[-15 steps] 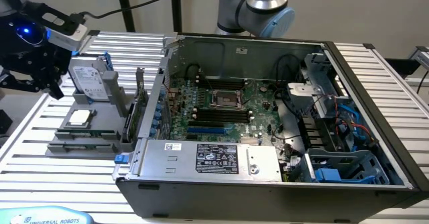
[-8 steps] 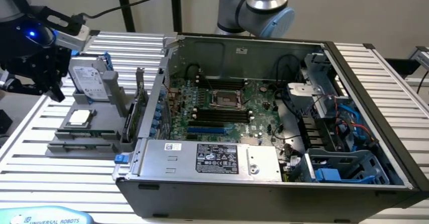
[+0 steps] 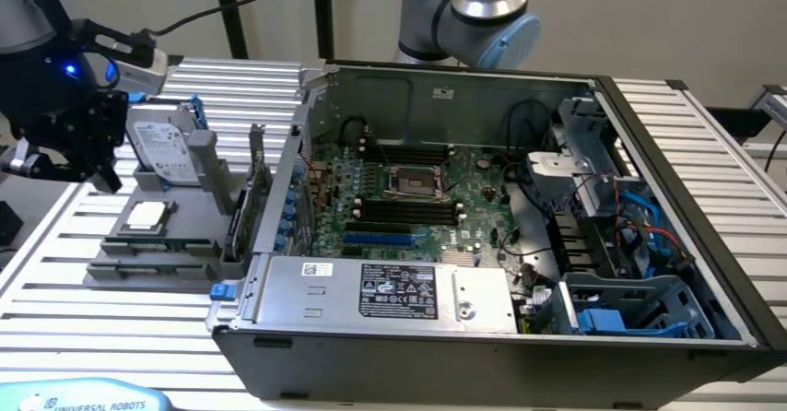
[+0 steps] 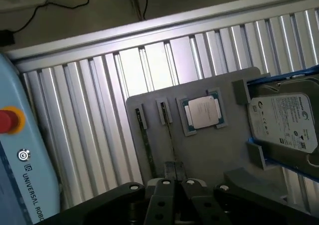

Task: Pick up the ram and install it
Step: 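Pick up the ram and move it above insertion slot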

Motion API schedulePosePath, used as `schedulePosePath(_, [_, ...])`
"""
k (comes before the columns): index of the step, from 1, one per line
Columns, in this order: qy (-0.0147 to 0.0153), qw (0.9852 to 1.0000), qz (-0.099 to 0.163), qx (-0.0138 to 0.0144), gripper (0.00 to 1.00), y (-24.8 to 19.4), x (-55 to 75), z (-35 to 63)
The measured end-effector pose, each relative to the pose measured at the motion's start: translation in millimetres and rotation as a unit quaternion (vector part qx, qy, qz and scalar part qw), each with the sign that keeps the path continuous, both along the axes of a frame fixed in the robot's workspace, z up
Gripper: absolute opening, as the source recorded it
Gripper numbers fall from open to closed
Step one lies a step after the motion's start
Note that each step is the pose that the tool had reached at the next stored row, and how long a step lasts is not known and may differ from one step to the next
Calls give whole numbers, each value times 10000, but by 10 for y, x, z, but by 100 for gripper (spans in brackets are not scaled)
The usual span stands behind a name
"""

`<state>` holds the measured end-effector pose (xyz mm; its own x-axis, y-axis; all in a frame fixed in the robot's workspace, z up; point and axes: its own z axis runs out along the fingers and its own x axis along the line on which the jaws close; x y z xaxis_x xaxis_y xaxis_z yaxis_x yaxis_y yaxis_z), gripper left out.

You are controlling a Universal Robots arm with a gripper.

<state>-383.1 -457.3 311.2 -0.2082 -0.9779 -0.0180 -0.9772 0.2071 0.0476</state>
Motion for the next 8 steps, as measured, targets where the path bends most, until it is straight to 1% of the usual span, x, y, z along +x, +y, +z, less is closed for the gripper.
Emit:
schedulePosePath(4, [-1,9996,265,-14,11,1,6,-52])
schedulePosePath(8, [0,9990,436,-44,11,0,36,-113])
